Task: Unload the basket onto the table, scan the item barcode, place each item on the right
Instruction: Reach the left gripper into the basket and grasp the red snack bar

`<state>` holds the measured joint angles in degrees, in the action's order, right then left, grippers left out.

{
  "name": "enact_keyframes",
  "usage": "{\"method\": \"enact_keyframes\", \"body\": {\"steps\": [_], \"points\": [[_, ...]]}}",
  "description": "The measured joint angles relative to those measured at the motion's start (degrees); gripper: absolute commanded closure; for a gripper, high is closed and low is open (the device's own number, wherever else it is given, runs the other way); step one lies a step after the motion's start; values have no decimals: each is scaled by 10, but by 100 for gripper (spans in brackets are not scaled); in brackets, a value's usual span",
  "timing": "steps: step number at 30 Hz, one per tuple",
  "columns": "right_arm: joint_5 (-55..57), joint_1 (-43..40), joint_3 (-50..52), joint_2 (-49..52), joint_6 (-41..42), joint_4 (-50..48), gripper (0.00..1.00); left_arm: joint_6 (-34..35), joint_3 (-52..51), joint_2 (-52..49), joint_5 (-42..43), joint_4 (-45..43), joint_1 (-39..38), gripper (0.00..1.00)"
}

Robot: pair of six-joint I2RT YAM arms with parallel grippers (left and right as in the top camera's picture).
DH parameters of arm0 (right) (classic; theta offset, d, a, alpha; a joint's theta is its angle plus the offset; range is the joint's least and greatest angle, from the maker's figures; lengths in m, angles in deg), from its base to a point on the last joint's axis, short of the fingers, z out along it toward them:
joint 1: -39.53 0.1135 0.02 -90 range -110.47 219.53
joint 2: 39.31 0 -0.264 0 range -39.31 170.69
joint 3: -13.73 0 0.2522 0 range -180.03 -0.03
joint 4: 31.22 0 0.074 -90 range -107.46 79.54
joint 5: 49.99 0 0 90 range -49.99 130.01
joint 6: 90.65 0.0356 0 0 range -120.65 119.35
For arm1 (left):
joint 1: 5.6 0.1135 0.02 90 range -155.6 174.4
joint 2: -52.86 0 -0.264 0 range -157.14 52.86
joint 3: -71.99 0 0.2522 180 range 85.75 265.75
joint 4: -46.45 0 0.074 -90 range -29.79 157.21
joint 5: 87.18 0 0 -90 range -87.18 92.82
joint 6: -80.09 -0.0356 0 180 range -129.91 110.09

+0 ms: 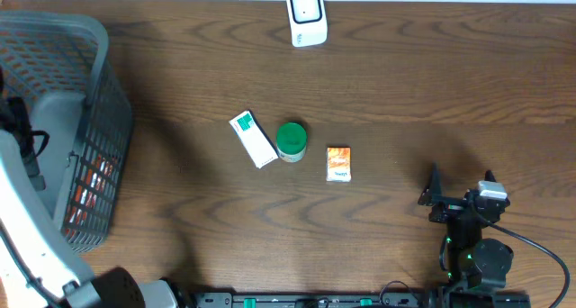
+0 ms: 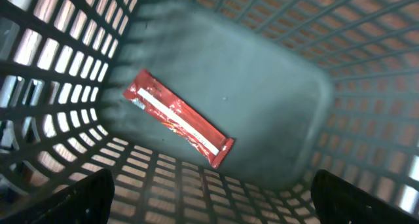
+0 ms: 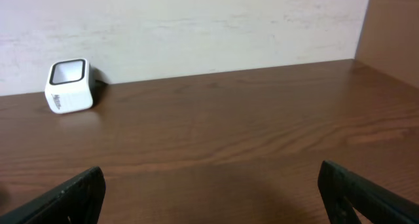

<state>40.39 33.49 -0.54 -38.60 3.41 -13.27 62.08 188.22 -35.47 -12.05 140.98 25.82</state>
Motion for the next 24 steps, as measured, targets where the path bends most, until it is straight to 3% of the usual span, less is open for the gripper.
{"method": "enact_keyframes", "body": {"steps": [13, 24], "points": [[0, 0, 0, 0, 0, 0, 1, 209, 0, -175, 8, 36, 1, 4], [0, 0, 0, 0, 0, 0, 1, 257, -1, -290, 8, 3, 3, 4]]}}
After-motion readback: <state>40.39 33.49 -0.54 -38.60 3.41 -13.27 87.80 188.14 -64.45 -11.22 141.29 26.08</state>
